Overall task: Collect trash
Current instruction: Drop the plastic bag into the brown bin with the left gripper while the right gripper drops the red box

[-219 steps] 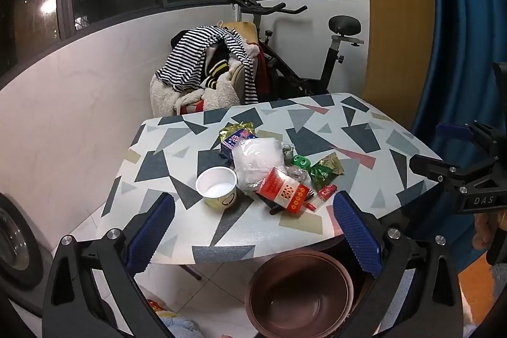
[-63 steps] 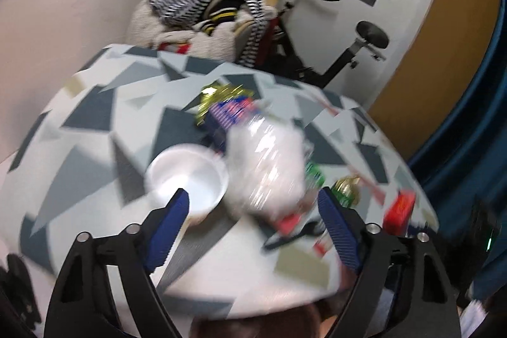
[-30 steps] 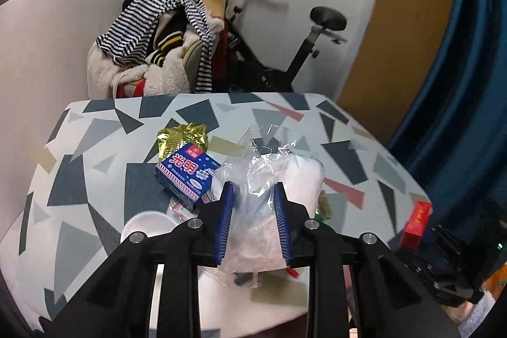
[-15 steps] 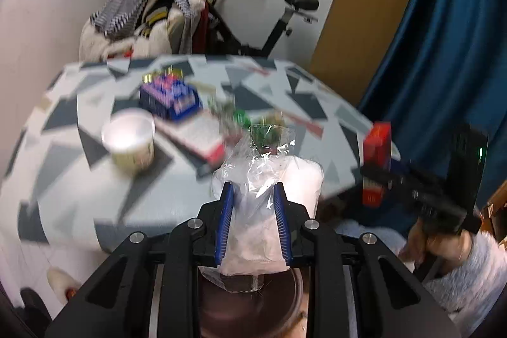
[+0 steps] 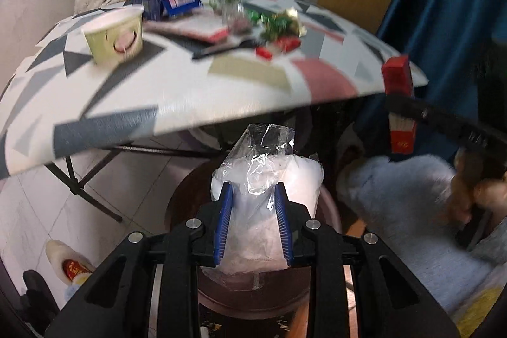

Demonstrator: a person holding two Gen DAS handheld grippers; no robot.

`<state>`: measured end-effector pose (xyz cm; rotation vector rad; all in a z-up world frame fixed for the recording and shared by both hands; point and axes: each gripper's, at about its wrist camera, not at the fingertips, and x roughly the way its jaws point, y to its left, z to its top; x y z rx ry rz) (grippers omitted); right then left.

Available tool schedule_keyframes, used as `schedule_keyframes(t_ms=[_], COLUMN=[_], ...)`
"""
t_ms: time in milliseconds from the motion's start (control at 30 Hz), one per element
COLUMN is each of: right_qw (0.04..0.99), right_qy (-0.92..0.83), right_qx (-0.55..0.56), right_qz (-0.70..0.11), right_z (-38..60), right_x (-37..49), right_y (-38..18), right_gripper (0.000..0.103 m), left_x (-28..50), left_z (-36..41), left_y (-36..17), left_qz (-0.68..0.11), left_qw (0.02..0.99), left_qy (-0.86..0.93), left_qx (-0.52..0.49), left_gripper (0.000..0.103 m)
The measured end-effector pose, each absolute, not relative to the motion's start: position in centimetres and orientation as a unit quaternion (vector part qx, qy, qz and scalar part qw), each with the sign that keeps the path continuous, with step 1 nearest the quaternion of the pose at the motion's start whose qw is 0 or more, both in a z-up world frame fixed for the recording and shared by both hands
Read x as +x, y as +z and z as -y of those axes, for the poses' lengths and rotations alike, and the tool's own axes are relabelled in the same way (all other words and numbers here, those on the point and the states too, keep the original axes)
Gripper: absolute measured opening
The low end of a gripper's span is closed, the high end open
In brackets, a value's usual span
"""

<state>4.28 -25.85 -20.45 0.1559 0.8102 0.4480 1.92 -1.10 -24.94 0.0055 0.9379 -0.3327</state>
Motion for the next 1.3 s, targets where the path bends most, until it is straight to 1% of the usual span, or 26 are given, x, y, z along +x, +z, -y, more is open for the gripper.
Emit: schedule_keyframes(t_ms=[67,333,600,667,733,767,833,867,933,1033,1100,1300], right_qw=[0.889,0.876,0.868,0.865,0.863,0.861,0.856,0.853,0.846,0.834,0.824,0.792], right_qy=[0.218,0.236,0.255,0.257,0.262,0.265,0.272,0.276,0.286,0.299,0.309,0.317], right_qx=[0.075,0.065,0.039,0.035,0.029,0.025,0.017,0.012,-0.001,-0.021,-0.036,-0.084], right_qz=[-0.396,-0.416,-0.425,-0.428,-0.431,-0.433,-0.439,-0.442,-0.451,-0.464,-0.474,-0.515], right_z=[25.7,24.5,22.8,22.5,22.2,22.0,21.5,21.2,20.2,18.4,16.9,12.0], right_x=[4.6,5.1,5.0,4.9,4.9,4.9,4.9,4.9,4.9,5.0,5.2,6.2], right_y=[-21.0,-22.6,-23.2,-23.3,-23.5,-23.6,-23.9,-24.0,-24.6,-25.6,-26.6,-30.7], right_gripper=[0.065,0.065,0.065,0.065,0.065,0.065,0.065,0.065,0.065,0.065,0.065,0.065], left_x=[2.8,4.7,4.5,4.3,3.9,3.6,3.0,2.5,1.6,0.6,0.1,-1.8], left_z=[0.8,0.6,1.1,0.8,0.0,-0.3,-1.1,-1.5,-2.2,-3.1,-3.9,-7.8], left_y=[-26.8,-30.9,-31.2,-30.3,-28.9,-28.1,-26.4,-25.4,-23.5,-21.0,-19.5,-16.9], left_qz=[-0.481,-0.540,-0.540,-0.527,-0.498,-0.484,-0.450,-0.431,-0.392,-0.351,-0.331,-0.284], left_qw=[0.862,0.829,0.827,0.837,0.857,0.867,0.887,0.897,0.916,0.935,0.942,0.956], left_qy=[-0.156,-0.147,-0.157,-0.148,-0.130,-0.120,-0.100,-0.090,-0.074,-0.048,-0.030,0.036], left_qx=[-0.015,-0.021,-0.009,-0.012,-0.019,-0.023,-0.027,-0.028,-0.030,-0.028,-0.031,-0.058], left_gripper=[0.027,0.027,0.027,0.031,0.050,0.054,0.070,0.072,0.081,0.087,0.089,0.091])
